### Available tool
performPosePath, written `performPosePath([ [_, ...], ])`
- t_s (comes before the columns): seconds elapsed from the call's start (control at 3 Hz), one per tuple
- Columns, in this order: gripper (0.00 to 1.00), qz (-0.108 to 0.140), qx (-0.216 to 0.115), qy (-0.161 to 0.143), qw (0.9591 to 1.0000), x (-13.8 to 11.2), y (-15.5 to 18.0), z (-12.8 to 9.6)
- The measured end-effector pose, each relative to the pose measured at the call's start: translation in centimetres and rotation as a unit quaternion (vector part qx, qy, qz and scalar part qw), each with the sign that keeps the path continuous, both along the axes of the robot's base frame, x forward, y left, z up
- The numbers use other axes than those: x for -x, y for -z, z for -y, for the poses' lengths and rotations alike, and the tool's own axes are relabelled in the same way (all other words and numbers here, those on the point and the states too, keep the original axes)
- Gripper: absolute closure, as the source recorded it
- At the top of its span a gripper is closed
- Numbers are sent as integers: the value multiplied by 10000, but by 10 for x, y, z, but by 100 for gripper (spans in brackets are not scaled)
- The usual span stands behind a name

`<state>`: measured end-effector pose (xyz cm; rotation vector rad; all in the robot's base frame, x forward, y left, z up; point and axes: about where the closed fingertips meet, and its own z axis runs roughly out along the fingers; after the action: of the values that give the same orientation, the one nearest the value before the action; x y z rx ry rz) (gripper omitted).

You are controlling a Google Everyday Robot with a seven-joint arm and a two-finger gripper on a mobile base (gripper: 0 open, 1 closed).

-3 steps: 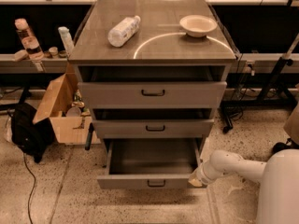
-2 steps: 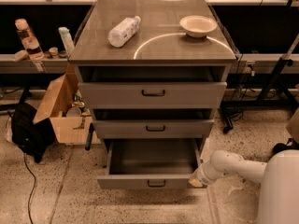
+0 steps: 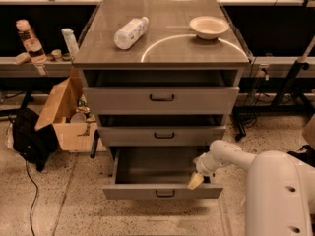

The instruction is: Open bottom drawer

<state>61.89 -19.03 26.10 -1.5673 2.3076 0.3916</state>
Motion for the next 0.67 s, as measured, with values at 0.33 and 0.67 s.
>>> performPosePath([
  [0.33, 0, 57, -30, -162, 9998, -29, 2, -11],
  [0.67, 18, 113, -26, -133, 9998, -36, -1, -9],
])
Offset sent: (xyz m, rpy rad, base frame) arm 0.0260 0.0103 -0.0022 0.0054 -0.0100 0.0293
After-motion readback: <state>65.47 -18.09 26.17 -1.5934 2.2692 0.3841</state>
